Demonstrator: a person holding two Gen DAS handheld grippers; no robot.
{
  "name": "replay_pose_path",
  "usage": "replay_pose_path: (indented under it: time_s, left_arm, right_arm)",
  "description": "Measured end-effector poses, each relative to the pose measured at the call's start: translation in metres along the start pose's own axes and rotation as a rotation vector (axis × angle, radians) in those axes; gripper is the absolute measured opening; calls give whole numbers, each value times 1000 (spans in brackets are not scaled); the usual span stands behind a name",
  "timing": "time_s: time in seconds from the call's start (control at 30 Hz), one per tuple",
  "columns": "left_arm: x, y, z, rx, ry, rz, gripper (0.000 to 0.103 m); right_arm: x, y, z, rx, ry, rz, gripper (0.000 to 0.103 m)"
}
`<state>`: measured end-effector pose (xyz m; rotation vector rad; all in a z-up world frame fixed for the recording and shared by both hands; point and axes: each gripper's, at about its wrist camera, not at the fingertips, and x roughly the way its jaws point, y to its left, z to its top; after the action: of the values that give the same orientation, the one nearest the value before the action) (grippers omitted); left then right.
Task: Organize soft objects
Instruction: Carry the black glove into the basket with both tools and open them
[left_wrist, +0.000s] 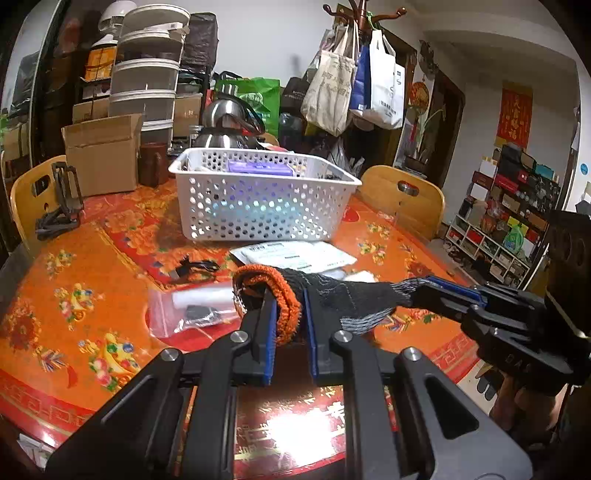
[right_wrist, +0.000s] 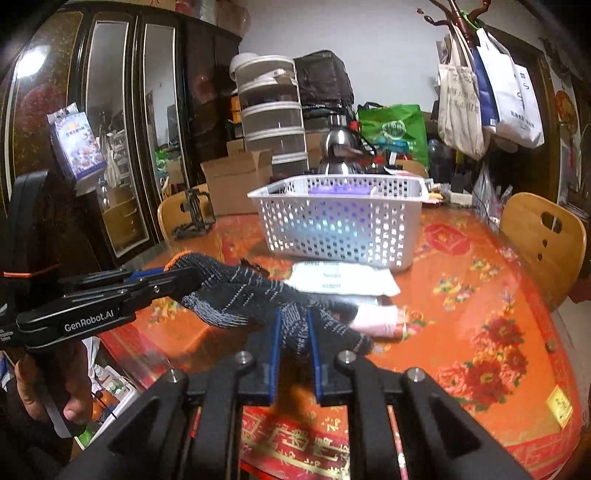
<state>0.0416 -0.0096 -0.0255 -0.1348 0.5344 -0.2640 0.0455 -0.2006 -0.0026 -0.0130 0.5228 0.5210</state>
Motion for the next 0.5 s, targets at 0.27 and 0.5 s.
replay_pose_path:
  time_s: [0.27,0.5]
  left_arm:
    - [-14,9,18,-21,-25,0,12]
    - [-17,20,51,-54,-45,-34,12]
  right_arm:
    - [-5,5,17,-18,-19,19,12]
    - [-5,7,49,-55,-39,32,12]
